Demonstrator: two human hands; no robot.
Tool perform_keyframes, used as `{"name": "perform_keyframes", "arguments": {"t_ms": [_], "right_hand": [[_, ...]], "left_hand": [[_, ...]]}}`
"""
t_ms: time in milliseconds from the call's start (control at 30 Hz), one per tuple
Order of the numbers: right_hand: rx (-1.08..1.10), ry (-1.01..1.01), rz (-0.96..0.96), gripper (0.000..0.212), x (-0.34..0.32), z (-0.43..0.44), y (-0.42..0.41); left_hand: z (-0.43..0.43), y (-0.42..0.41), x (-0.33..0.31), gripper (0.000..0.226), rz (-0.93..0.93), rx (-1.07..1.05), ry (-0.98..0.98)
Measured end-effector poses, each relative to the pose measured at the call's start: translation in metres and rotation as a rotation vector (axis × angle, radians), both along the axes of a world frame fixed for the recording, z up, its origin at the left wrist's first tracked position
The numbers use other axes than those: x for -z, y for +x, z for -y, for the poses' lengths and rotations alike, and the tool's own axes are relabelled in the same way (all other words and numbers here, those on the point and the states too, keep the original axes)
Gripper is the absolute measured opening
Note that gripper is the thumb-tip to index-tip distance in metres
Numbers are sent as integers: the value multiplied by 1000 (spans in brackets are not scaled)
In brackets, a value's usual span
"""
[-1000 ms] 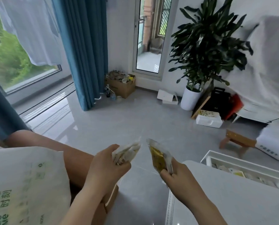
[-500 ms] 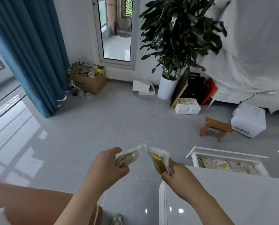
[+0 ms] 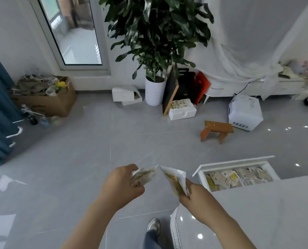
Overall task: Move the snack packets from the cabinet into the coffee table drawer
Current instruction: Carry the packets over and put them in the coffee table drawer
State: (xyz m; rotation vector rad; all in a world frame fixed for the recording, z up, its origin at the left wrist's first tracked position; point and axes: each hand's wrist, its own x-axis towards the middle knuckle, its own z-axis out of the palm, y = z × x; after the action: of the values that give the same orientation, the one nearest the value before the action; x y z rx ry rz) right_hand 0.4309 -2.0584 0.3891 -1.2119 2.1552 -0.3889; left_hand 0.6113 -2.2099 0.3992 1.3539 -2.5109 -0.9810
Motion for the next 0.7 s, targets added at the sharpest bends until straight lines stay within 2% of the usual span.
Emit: {"name": "perform_keyframes", "arguments": {"t_ms": [300,400,467,567,700], "right_hand": [[152,-3,67,29,8,62,-106],[210,-17,98,11,7,79,-133],[247,-13,99,15,9,92,-150],[350,2,125,10,18,114,-178],[510,5,151,24,29,145,-209]], "left_hand": [[91,-128,-3,17,21,76,-23],[114,-165,-3,17,25,133,-4],[131,-188,1,17,32,182,8],[163,-226,7,18,45,238,21],[213,-278,15,18,49,338,51]]}}
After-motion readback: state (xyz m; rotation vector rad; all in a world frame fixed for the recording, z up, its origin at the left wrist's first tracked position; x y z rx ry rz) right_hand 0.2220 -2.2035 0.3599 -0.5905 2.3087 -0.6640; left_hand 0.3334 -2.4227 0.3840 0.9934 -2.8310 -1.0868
